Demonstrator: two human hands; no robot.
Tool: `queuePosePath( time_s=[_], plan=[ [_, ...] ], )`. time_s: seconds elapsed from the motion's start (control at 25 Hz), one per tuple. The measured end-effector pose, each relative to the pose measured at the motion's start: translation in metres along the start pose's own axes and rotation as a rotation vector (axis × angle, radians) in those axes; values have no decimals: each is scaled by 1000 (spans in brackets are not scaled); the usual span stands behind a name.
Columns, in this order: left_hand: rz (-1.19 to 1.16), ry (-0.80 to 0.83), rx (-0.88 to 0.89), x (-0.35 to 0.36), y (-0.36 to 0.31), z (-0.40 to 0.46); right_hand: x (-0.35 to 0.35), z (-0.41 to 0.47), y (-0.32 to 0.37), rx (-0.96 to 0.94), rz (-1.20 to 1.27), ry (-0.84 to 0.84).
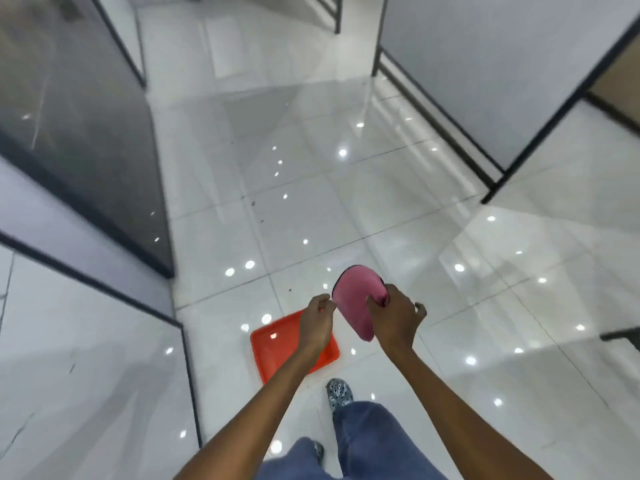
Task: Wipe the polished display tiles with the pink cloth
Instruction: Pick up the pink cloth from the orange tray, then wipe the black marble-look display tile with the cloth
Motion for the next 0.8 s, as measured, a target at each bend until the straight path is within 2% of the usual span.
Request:
queuePosePath(
  time_s=[0.32,0.56,0.8],
  plan=[
    [211,384,-55,76,39,-67,-63,-117,-125,370,9,-192],
    [360,672,10,185,54,-135,-119,-185,-225,640,120,-355],
    [477,844,55,312,72,-200,-173,-230,-342,827,157,-487]
  ],
)
Point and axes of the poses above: each hand's wrist, its own z-axis towards the middle knuckle, its own x-axis out of the palm, y = z × x, the point moved 7 cm from there along z, towards the middle knuckle, and after that the axes turned 10 degrees about -z, right-handed, at the moved point
